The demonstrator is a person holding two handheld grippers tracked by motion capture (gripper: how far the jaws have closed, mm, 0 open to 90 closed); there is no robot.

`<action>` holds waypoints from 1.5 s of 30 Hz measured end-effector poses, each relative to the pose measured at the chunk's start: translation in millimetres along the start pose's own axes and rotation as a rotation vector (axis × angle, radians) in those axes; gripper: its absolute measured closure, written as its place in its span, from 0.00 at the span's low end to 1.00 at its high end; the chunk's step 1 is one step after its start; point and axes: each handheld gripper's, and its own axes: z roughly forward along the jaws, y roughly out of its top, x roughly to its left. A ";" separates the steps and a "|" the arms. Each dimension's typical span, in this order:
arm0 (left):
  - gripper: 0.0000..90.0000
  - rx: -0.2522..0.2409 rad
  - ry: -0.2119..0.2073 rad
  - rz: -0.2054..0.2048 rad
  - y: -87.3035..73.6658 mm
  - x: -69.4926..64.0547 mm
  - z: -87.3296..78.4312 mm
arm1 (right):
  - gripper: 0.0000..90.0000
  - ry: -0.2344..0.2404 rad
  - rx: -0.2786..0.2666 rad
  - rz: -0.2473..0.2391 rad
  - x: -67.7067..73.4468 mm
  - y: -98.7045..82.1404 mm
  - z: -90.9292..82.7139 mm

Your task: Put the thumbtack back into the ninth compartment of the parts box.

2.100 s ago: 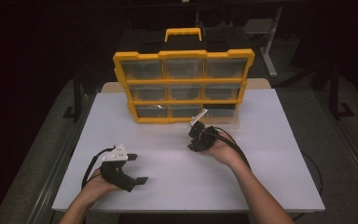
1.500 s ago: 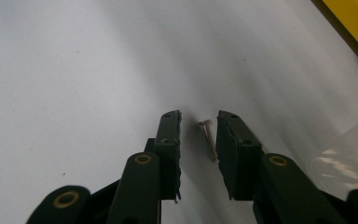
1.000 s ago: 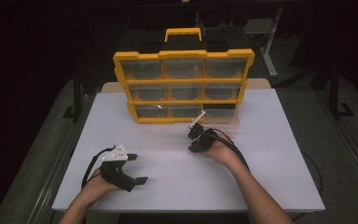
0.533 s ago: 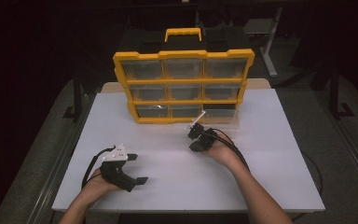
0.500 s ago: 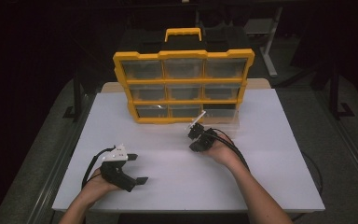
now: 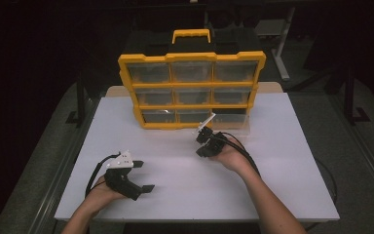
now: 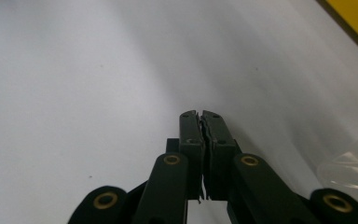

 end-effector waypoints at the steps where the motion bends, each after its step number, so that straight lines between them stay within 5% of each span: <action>1: 0.01 0.001 -0.001 0.001 0.0 0.0 0.1 | 0.96 0.002 -0.005 -0.004 0.1 0.8 -2.2; 33: 0.01 0.007 -0.005 0.000 -0.5 -0.3 3.0 | 0.96 0.020 -0.144 -0.013 -5.5 13.5 -67.4; 45: 0.01 0.001 -0.010 0.001 1.1 -1.6 3.0 | 0.96 -0.027 -0.181 0.024 -21.6 16.5 -96.5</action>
